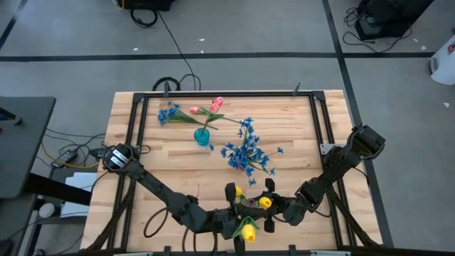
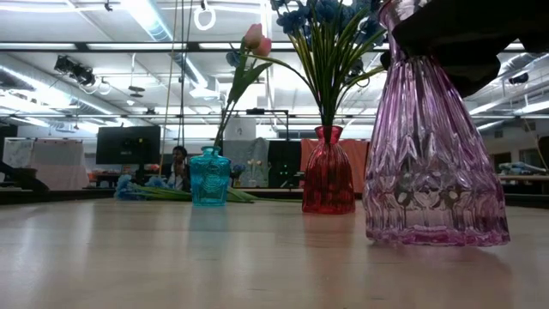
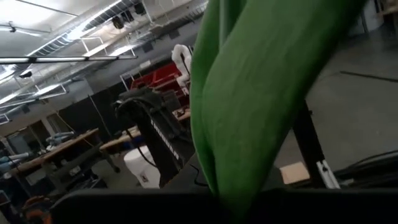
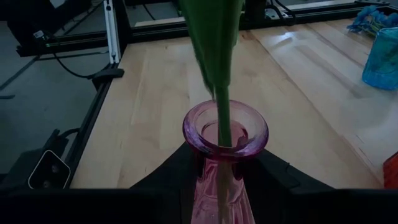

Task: Sort flowers into vase by color
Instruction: Put the yellow flower into the pink vase

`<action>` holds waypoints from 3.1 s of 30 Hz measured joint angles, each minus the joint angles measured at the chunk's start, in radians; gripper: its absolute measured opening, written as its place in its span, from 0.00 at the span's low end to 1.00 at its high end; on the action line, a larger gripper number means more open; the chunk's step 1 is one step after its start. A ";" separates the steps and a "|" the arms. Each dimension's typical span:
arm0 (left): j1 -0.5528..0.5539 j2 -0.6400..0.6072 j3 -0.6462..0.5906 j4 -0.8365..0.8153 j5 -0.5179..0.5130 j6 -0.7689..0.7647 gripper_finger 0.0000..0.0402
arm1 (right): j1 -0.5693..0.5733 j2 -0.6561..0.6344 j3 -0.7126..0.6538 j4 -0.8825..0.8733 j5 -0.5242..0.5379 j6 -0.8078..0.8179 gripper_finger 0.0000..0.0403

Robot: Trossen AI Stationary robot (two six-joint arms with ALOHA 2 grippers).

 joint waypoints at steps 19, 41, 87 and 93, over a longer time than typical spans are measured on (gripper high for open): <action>0.042 0.063 -0.002 -0.109 0.031 -0.243 0.01 | 0.010 0.000 0.000 0.007 0.000 0.002 0.30; 0.080 0.089 -0.082 -0.203 0.048 -0.526 0.01 | 0.024 0.000 0.000 0.007 0.004 -0.010 0.30; -0.002 -0.011 -0.070 -0.623 -0.027 -0.648 0.57 | 0.023 0.000 0.001 0.034 0.032 -0.036 0.30; -0.039 -0.018 -0.070 -0.696 -0.084 -0.697 0.57 | 0.025 0.000 0.001 0.044 0.046 -0.052 0.30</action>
